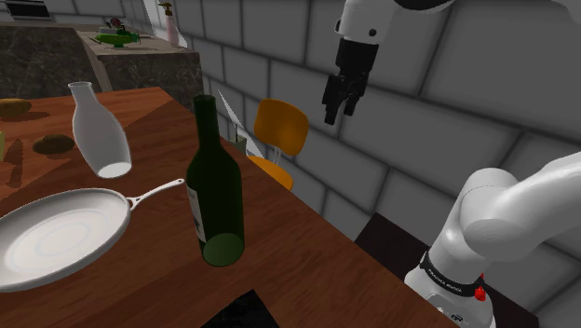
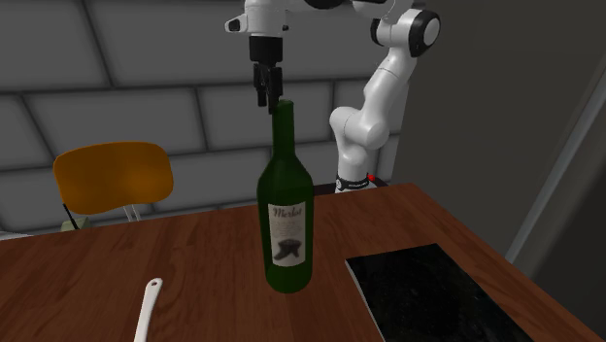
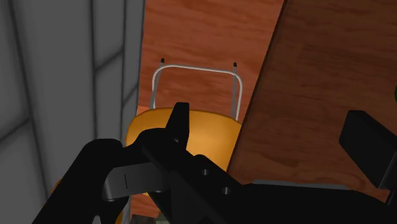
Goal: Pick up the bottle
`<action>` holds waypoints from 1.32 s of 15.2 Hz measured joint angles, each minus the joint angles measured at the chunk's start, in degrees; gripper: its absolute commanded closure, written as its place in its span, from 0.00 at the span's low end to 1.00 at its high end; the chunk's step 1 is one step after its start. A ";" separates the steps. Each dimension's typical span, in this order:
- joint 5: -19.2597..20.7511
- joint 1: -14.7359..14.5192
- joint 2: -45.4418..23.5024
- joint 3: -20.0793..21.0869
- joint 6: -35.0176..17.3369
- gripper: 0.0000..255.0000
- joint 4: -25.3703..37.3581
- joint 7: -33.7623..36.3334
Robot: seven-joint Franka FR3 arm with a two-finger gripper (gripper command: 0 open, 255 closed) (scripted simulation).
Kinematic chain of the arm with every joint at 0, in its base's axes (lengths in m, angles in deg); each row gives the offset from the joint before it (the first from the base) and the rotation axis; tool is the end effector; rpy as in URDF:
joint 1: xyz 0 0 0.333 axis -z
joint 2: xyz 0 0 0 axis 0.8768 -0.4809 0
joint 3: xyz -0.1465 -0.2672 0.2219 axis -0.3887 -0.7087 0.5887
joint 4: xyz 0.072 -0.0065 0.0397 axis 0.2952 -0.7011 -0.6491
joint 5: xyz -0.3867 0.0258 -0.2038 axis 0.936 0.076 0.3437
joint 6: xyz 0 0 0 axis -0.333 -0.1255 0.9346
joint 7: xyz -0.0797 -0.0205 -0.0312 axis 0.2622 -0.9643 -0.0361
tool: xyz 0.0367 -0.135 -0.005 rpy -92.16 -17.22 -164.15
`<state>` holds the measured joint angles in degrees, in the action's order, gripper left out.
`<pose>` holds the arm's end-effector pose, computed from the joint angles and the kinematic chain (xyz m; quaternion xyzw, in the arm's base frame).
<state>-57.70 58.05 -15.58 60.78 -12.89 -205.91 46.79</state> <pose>0.3487 0.0924 0.6255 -0.9995 -0.0010 -0.0283 0.0153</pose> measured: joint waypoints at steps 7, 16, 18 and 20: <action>-1.95 -1.33 -8.36 7.88 2.45 0.00 11.32 9.76; 0.11 -2.51 -22.99 19.09 7.05 0.00 30.61 24.33; 1.93 -2.93 -27.56 21.64 8.45 0.00 36.15 27.74; 4.35 -3.99 -32.52 24.52 10.33 0.00 42.31 31.75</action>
<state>-53.34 54.06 -48.10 85.30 -2.56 -163.60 78.54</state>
